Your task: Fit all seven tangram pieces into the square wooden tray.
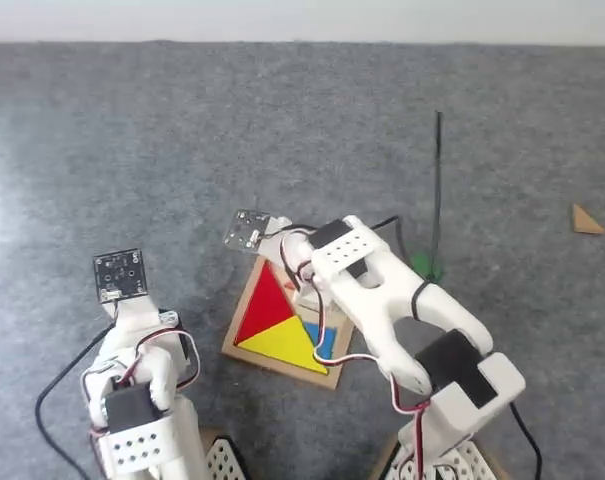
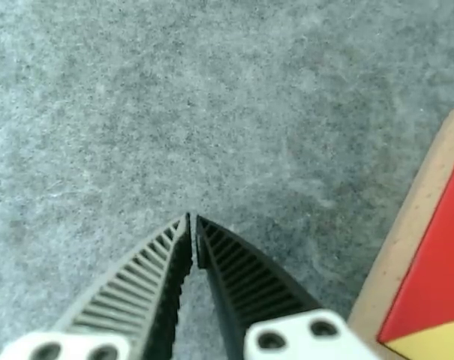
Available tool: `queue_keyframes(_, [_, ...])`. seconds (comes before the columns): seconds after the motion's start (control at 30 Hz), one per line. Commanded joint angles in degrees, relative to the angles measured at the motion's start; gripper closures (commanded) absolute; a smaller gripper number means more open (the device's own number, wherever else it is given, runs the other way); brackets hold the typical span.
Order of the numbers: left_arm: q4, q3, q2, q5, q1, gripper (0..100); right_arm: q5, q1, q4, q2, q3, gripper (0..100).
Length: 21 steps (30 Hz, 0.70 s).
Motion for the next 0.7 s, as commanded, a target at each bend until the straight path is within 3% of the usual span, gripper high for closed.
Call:
queue_keyframes(0.0, [0.4,-0.4,-1.1,-0.3,0.0,99,0.6,3.0,-0.8,-5.4,-0.4,81.7])
queue_keyframes(0.67, [0.4,-0.4,-1.1,-0.3,0.0,99,0.5,8.0,-5.1,-9.4,-0.6,81.8])
